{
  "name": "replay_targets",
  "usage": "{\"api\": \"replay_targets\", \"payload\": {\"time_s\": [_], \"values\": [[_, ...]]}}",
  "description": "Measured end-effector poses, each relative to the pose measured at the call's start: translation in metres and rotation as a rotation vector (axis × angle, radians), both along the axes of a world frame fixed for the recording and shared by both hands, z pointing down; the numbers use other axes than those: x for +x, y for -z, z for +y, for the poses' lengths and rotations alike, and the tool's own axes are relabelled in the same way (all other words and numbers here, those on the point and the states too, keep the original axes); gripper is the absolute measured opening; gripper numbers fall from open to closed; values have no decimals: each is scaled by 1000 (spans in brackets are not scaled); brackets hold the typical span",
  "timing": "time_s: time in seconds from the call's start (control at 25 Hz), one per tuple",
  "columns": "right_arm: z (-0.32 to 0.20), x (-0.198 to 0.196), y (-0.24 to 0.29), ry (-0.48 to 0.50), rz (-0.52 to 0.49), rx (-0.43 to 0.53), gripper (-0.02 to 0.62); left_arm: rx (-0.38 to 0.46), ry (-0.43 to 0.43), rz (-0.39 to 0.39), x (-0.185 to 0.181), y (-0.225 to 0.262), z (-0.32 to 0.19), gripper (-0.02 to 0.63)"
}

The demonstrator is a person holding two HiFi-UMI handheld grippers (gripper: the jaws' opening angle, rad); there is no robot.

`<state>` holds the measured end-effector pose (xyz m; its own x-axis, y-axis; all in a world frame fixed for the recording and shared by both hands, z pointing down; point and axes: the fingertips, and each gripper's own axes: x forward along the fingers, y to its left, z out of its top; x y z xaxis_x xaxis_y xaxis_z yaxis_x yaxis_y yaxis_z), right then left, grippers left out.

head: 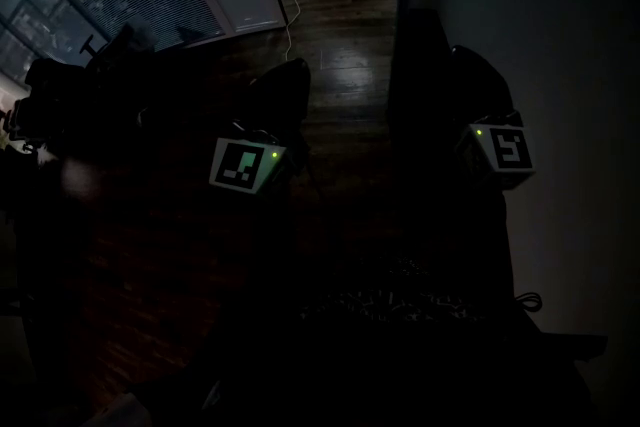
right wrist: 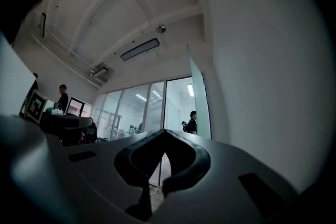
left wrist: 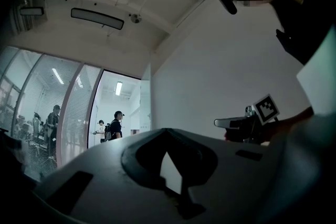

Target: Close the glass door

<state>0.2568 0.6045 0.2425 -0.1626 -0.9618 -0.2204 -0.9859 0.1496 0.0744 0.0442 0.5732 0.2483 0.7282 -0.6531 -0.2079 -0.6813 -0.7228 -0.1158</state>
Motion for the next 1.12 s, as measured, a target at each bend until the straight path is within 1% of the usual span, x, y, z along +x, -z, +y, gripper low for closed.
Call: {"api": "replay_targets", "payload": {"time_s": [0.2,0.48,0.72,0.96,1.12], "values": [[-19,5,-3,-4,-5,-11,3,-8,6,5,1,-3,-18,2],[-76,26,-4,4,-11,-9,3,7,32,4,13,2,-69,2],[-140,46,-1,36,3,-10,3,27,53,-2,33,11,-125,2],[-177,64,-6,48,3,-23,3,15,73,5,50,7,-157,2],[-194,74,-5,40,-3,-27,3,10,80,4,53,5,-175,2]]}}
